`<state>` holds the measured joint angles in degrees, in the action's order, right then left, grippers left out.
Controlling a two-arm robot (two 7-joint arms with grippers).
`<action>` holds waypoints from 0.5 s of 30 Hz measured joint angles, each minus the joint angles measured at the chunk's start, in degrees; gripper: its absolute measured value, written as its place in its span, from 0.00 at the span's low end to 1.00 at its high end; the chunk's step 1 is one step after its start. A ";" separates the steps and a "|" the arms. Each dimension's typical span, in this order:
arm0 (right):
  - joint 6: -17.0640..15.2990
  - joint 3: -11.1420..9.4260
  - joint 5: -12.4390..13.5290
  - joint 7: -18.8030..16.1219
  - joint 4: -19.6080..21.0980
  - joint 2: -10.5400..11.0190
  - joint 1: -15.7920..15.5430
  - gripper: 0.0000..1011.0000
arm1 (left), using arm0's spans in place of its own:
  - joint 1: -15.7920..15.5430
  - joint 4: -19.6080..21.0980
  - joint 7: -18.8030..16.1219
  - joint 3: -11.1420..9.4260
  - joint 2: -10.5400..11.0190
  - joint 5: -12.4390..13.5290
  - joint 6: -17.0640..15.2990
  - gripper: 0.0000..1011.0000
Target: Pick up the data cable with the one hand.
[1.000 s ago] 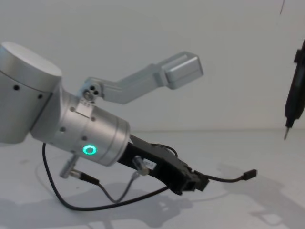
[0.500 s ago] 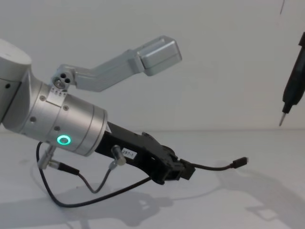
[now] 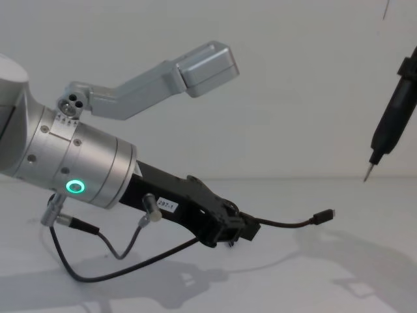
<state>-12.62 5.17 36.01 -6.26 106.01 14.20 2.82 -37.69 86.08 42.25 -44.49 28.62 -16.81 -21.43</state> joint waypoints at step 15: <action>0.98 1.36 1.34 -0.55 -4.77 -0.69 2.10 0.28 | 0.07 0.28 0.13 0.12 0.39 -0.13 0.25 0.04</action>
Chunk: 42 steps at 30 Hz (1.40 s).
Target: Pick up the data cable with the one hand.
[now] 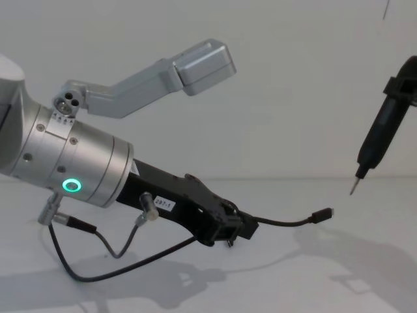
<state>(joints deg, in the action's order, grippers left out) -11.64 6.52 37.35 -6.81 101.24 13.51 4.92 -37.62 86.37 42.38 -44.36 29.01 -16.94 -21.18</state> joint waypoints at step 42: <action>2.81 2.78 1.29 -0.89 -6.41 0.88 2.73 0.28 | 0.03 0.11 0.02 0.04 0.16 -0.03 0.10 0.04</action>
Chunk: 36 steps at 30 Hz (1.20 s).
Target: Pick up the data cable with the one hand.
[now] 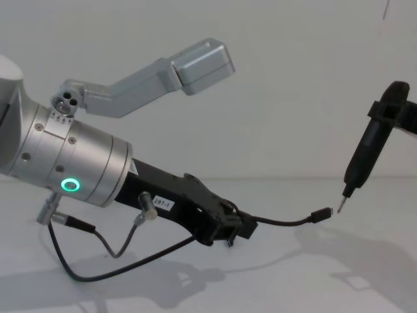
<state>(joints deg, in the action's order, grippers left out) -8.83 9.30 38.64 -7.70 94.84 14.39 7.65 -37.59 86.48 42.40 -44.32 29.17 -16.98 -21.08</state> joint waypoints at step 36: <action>1.16 1.68 1.25 0.73 -0.82 1.20 0.69 0.28 | 0.00 0.00 0.00 0.00 0.00 0.00 -0.01 0.04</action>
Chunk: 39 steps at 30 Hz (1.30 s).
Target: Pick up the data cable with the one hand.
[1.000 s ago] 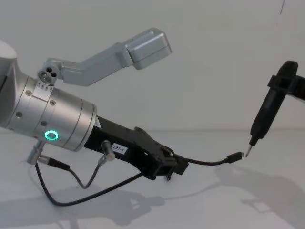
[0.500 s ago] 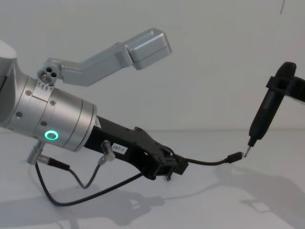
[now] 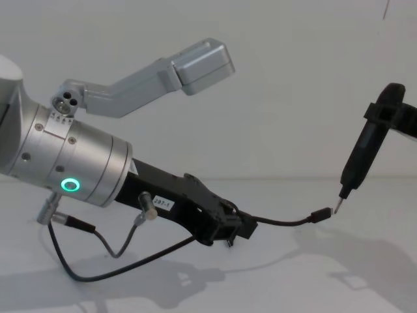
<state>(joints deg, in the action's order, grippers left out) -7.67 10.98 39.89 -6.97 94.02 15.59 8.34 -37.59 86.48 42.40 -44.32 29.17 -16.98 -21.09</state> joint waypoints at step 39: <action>-0.16 1.51 1.11 0.44 0.57 0.86 0.00 0.28 | 0.00 0.00 0.00 0.00 0.00 0.00 0.00 0.04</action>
<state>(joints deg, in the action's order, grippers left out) -7.84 12.49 41.00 -6.52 94.59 16.45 8.35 -37.59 86.48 42.41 -44.32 29.17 -16.98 -21.09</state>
